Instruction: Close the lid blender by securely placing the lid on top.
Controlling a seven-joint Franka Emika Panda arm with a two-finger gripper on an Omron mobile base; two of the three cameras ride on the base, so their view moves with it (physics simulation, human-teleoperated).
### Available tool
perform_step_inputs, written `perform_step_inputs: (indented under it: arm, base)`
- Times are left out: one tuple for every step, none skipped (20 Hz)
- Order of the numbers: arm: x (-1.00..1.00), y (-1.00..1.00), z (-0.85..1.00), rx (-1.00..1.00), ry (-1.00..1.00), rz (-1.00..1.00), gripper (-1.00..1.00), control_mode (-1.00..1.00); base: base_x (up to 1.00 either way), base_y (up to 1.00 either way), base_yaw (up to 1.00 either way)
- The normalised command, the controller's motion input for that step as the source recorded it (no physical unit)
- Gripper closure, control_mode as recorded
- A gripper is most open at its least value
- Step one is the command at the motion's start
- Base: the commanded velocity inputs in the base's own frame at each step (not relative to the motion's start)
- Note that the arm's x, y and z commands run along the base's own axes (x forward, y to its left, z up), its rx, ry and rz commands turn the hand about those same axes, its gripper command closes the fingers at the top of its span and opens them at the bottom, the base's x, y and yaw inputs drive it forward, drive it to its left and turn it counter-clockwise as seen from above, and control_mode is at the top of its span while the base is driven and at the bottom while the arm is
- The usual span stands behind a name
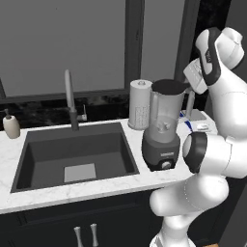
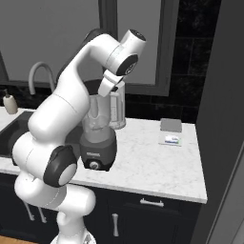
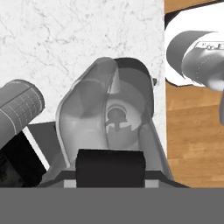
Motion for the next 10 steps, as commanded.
perform_step_inputs:
  arm:
    - [0.00, 0.00, 0.09, 0.00, -0.05, 0.00, -1.00, -1.00]
    - [0.00, 0.00, 0.10, 0.00, -0.07, 0.00, -1.00, -1.00]
    - [0.00, 0.00, 0.12, 0.00, -0.08, 0.00, -1.00, -1.00]
    - [0.00, 0.00, 0.12, 0.00, -0.10, 0.00, -1.00, -1.00]
    - [0.00, 0.00, 0.16, 0.00, -0.12, 0.00, -1.00, -1.00]
    - [0.00, 0.00, 0.21, 0.00, -0.14, 0.00, -1.00, -1.00]
    - [0.00, 0.00, 0.22, 0.00, -0.14, 0.00, -1.00, -1.00]
    - [0.00, 0.00, 0.29, 0.00, -0.15, 0.00, -1.00, -1.00]
    - [0.00, 0.00, 0.31, 0.00, -0.18, 0.00, -1.00, -1.00]
    - [-0.01, 0.00, 0.33, 0.00, -0.19, 0.00, -1.00, -1.00]
  base:
    - [0.00, 0.00, 0.00]
    - [0.00, 0.00, 0.00]
    - [0.00, 0.00, 0.00]
    - [0.00, 0.00, 0.00]
    - [0.00, 0.00, 0.00]
    - [0.00, 0.00, 0.00]
    - [0.00, 0.00, 0.00]
    - [0.00, 0.00, 0.00]
    - [0.00, 0.00, 0.00]
    - [0.00, 0.00, 0.00]
